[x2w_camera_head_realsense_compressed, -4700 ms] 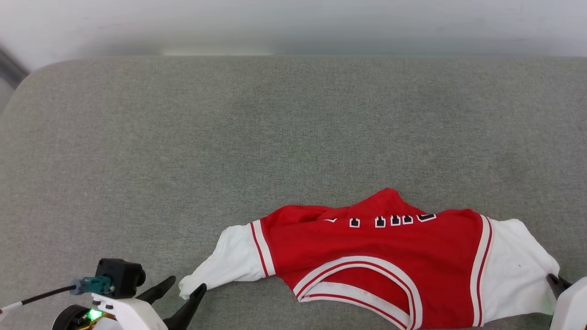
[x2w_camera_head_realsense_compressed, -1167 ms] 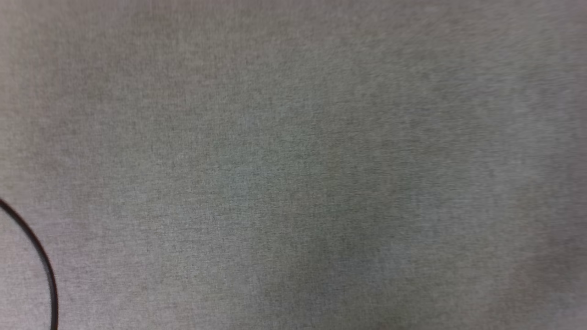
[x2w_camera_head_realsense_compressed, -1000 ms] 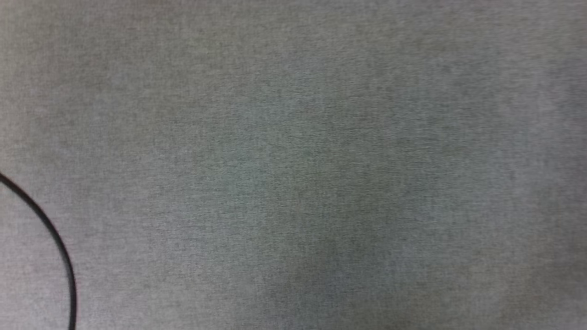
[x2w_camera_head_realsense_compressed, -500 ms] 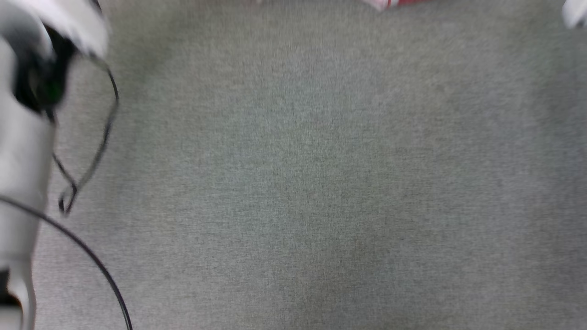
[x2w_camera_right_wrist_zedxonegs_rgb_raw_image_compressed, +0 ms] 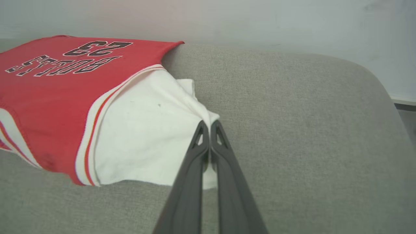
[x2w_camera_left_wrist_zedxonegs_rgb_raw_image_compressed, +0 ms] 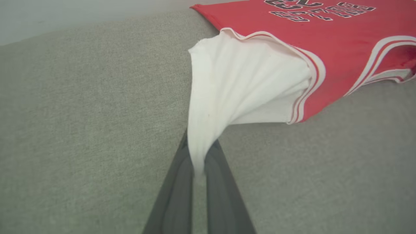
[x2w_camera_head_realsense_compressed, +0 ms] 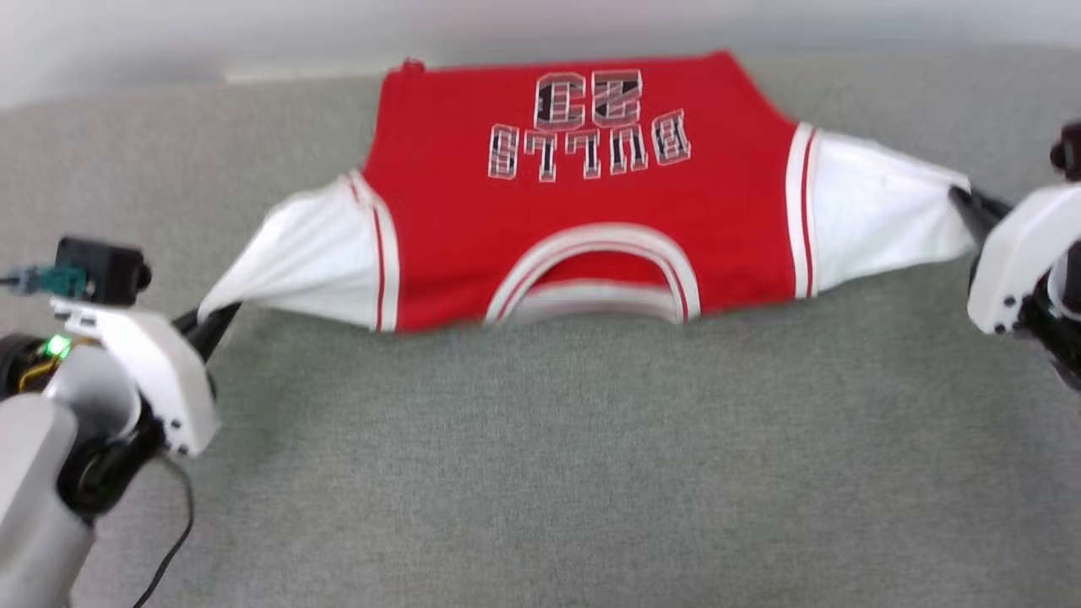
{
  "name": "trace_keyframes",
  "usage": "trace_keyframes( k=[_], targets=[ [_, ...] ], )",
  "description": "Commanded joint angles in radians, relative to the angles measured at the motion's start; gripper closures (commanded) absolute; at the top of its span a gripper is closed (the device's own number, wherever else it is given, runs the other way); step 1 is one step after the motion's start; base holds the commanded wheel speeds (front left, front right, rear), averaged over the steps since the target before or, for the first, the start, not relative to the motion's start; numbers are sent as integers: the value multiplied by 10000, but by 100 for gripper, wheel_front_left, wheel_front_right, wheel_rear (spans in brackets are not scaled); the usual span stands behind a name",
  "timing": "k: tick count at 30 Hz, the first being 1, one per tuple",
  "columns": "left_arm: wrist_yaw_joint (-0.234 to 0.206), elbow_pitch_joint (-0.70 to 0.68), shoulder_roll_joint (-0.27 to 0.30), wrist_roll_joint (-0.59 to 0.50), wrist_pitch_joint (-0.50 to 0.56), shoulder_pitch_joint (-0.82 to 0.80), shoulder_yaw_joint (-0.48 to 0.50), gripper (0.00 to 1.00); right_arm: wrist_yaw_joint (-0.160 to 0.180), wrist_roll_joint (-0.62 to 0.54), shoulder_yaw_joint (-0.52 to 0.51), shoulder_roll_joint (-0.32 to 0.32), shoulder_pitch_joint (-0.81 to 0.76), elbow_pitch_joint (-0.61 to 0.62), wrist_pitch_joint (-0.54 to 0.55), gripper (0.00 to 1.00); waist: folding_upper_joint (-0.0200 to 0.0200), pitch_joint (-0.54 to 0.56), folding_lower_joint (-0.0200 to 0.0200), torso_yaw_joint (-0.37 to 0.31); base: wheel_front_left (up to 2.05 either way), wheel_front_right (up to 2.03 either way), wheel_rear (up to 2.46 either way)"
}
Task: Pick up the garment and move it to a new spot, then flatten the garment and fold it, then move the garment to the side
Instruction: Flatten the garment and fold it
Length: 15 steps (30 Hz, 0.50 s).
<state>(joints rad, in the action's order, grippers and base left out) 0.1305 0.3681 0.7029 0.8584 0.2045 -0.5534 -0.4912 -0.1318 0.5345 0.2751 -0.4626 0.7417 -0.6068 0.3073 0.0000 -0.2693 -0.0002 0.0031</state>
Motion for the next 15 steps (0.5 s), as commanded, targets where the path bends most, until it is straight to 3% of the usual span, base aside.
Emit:
trace_keyframes(
  k=[1,8,15],
  targets=[
    [-130,-316,395,137,208,517,32,100,20,298,35,-285,-452,244,258,100,0,728,2,-90,0,0,0],
    [-611,-1822,1385,809,1310,2552,-99,100,20,1319,43,-1013,-2136,1244,1839,100,0,1519,2,-211,0,0,0],
    [-1121,-3020,2037,1461,1940,4050,-120,100,21,1707,-596,-1547,-3784,2376,2799,100,0,1870,2,-342,0,0,0]
  ],
)
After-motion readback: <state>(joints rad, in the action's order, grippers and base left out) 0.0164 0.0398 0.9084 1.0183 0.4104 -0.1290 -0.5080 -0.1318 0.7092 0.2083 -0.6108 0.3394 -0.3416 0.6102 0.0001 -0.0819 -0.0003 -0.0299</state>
